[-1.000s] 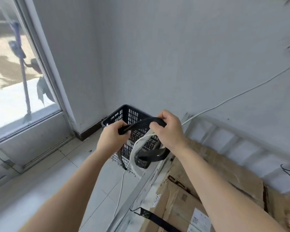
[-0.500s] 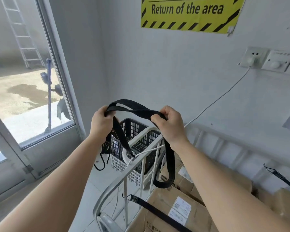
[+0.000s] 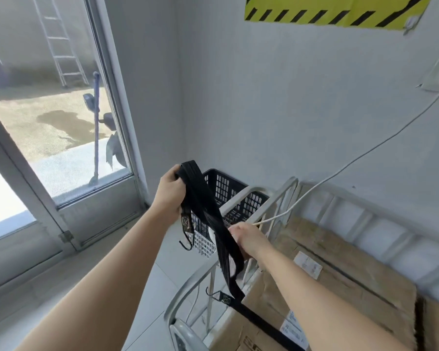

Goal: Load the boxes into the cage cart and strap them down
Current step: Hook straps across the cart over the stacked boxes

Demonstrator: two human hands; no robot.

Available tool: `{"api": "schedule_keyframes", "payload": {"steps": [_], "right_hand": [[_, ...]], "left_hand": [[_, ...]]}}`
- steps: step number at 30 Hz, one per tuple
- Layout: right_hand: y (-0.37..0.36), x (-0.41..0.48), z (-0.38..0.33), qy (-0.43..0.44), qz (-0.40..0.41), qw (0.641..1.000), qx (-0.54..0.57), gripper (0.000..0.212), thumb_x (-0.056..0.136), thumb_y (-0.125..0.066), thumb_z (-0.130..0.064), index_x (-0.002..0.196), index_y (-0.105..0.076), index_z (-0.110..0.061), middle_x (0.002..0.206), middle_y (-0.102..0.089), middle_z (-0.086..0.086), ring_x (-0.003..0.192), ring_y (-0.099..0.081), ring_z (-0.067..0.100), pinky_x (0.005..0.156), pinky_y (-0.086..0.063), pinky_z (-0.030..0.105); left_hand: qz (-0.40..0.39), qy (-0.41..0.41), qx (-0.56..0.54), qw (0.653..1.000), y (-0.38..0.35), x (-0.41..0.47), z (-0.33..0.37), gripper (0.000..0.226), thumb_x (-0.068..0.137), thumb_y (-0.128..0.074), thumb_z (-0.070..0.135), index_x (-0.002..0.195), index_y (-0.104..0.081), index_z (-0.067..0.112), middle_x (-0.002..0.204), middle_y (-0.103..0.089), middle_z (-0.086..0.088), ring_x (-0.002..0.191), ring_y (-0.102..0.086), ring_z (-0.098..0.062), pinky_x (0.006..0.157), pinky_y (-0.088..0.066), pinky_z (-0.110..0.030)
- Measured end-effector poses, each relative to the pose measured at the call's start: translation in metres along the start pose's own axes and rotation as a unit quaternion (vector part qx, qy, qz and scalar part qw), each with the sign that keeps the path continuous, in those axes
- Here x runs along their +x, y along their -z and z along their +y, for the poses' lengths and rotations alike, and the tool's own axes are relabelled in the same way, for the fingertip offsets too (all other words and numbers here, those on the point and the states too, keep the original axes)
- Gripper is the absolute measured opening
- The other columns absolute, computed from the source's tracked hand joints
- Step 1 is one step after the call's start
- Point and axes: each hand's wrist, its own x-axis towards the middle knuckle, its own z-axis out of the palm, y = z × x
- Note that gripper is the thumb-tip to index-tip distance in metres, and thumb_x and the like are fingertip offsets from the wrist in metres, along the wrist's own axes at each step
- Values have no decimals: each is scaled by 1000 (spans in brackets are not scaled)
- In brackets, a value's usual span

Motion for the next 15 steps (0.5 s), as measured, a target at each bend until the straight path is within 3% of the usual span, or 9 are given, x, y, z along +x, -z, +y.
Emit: {"api": "schedule_keyframes", "payload": {"steps": [2, 3, 5, 7, 8, 11, 13, 15], "right_hand": [[-14, 21, 11, -26, -19, 999, -41, 41, 95, -43, -11, 134, -53, -16, 127, -54, 4, 116, -51, 20, 88, -41, 28], [-20, 30, 17, -33, -25, 998, -53, 50, 94, -46, -10, 145, -43, -15, 139, -49, 5, 123, -49, 21, 85, -40, 24], [-31, 51, 30, -34, -35, 995, -82, 55, 93, -53, -14, 147, -40, -15, 134, -54, 6, 107, -58, 20, 71, -42, 18], [-40, 68, 40, -55, -39, 993, -92, 43, 91, -54, -14, 133, -55, -17, 102, -63, 1, 72, -56, 10, 56, -39, 16], [-42, 75, 44, -55, -40, 992, -103, 35, 90, -53, -14, 124, -60, -20, 89, -62, -5, 63, -50, 5, 55, -38, 17], [-48, 90, 49, -22, -46, 985, -163, 24, 90, -51, -14, 106, -66, -24, 64, -51, -21, 57, -40, -3, 53, -32, 13], [-50, 91, 46, 2, -26, 977, -214, 18, 94, -51, -22, 83, -65, -25, 57, -52, -14, 57, -47, 7, 50, -33, 19], [-46, 89, 48, 17, 12, 956, -292, 30, 98, -45, -28, 68, -48, -25, 60, -48, -8, 62, -50, 18, 49, -30, 28]], "left_hand": [[-59, 23, -17, 998, 2, 12, -4, 41, 98, -36, -7, 84, -64, 20, 62, -67, 1, 62, -64, -19, 54, -58, -29], [-86, 26, -12, 996, 3, 19, -6, 41, 99, -35, -7, 85, -64, 18, 61, -67, 1, 61, -64, -18, 52, -57, -27], [-131, 33, -18, 991, 6, 34, -9, 38, 100, -35, -5, 85, -63, 16, 59, -66, 2, 56, -63, -14, 47, -53, -23], [-169, 40, -35, 984, 9, 49, -12, 36, 102, -34, -2, 82, -60, 12, 56, -64, 3, 48, -60, -9, 43, -49, -20], [-185, 45, -45, 981, 11, 57, -12, 34, 102, -34, 0, 81, -58, 11, 55, -62, 3, 46, -58, -9, 43, -48, -20], [-218, 58, -75, 971, 15, 80, -17, 30, 102, -36, 2, 81, -57, 9, 56, -61, 2, 47, -57, -10, 45, -48, -21], [-230, 65, -77, 968, 17, 93, -22, 27, 100, -38, 2, 81, -57, 8, 57, -61, 1, 48, -56, -11, 46, -48, -21], [-236, 71, -56, 967, 16, 102, -30, 27, 100, -40, 1, 82, -58, 9, 57, -61, 2, 49, -55, -11, 46, -48, -21]]}}
